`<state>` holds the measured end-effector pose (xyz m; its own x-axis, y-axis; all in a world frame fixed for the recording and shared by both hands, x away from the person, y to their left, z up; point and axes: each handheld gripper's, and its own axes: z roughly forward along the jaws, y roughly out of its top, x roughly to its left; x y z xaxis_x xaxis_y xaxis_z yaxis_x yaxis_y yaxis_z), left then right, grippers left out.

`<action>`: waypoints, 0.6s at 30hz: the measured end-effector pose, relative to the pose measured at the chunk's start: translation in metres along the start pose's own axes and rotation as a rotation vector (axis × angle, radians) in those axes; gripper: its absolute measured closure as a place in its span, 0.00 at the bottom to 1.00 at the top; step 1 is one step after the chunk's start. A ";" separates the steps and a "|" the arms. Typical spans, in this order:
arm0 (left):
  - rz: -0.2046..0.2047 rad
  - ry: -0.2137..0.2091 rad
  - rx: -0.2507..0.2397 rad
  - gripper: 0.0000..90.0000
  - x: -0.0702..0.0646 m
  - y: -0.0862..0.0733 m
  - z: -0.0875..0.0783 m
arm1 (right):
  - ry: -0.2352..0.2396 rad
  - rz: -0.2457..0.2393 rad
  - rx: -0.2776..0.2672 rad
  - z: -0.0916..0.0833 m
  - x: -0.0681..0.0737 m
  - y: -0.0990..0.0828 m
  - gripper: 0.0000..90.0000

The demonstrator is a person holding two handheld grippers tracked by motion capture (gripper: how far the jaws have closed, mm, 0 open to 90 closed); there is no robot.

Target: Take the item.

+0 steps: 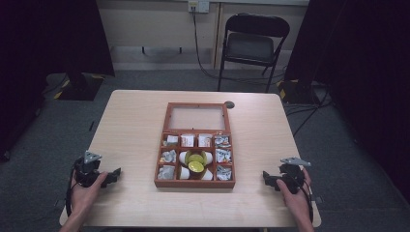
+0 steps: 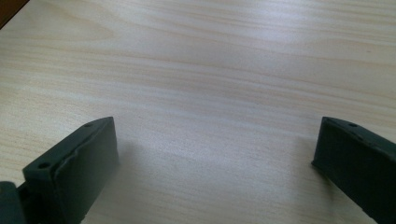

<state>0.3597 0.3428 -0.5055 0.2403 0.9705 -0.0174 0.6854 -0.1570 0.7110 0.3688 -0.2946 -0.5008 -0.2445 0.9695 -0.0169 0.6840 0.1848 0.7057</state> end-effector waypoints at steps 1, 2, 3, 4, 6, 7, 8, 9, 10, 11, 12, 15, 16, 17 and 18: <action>0.000 -0.001 0.000 0.00 0.000 0.000 0.000 | 0.000 0.000 0.000 0.000 0.000 0.000 0.00; -0.002 -0.001 -0.001 0.00 0.000 0.000 0.000 | 0.000 0.000 0.000 0.000 0.000 0.000 0.00; 0.000 -0.002 -0.004 0.01 0.001 0.000 0.000 | 0.000 0.000 0.000 0.000 0.000 0.000 0.00; 0.000 -0.001 -0.008 0.02 0.001 0.000 -0.001 | 0.000 0.000 0.000 0.000 0.000 0.000 0.00; -0.012 0.009 -0.023 0.12 0.002 0.001 -0.003 | 0.000 0.000 0.000 0.000 0.000 0.000 0.00; -0.025 0.008 -0.027 0.20 0.002 0.001 -0.005 | 0.000 0.000 0.000 0.000 0.000 0.000 0.00; -0.051 -0.004 -0.024 0.22 0.004 0.001 -0.007 | 0.000 0.001 0.000 0.000 0.000 0.000 0.00; -0.074 -0.023 -0.033 0.22 0.005 0.001 -0.009 | 0.000 0.001 0.000 0.000 0.000 0.000 0.00; -0.080 -0.032 -0.038 0.22 0.005 0.001 -0.010 | 0.000 0.000 0.000 0.000 0.000 0.000 0.00; -0.075 -0.022 -0.033 0.22 0.005 0.001 -0.010 | 0.000 0.000 0.000 0.000 0.000 0.000 0.00; -0.075 -0.022 -0.033 0.22 0.005 0.001 -0.010 | 0.000 0.000 0.000 0.000 0.000 0.000 0.00; -0.082 -0.038 -0.059 0.22 0.005 0.001 -0.013 | 0.000 0.000 0.000 0.000 0.000 0.000 0.00; -0.079 -0.049 -0.069 0.22 0.004 0.002 -0.014 | 0.000 0.000 0.000 0.000 0.000 0.000 0.00; -0.076 -0.056 -0.073 0.22 0.003 0.003 -0.015 | 0.000 0.000 0.000 0.000 0.000 0.000 0.00; -0.069 -0.065 -0.075 0.22 0.002 0.003 -0.017 | 0.000 0.000 0.000 0.000 0.000 0.000 0.00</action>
<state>0.3511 0.3470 -0.4914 0.2396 0.9644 -0.1119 0.6488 -0.0733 0.7574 0.3688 -0.2946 -0.5008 -0.2444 0.9695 -0.0171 0.6840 0.1849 0.7057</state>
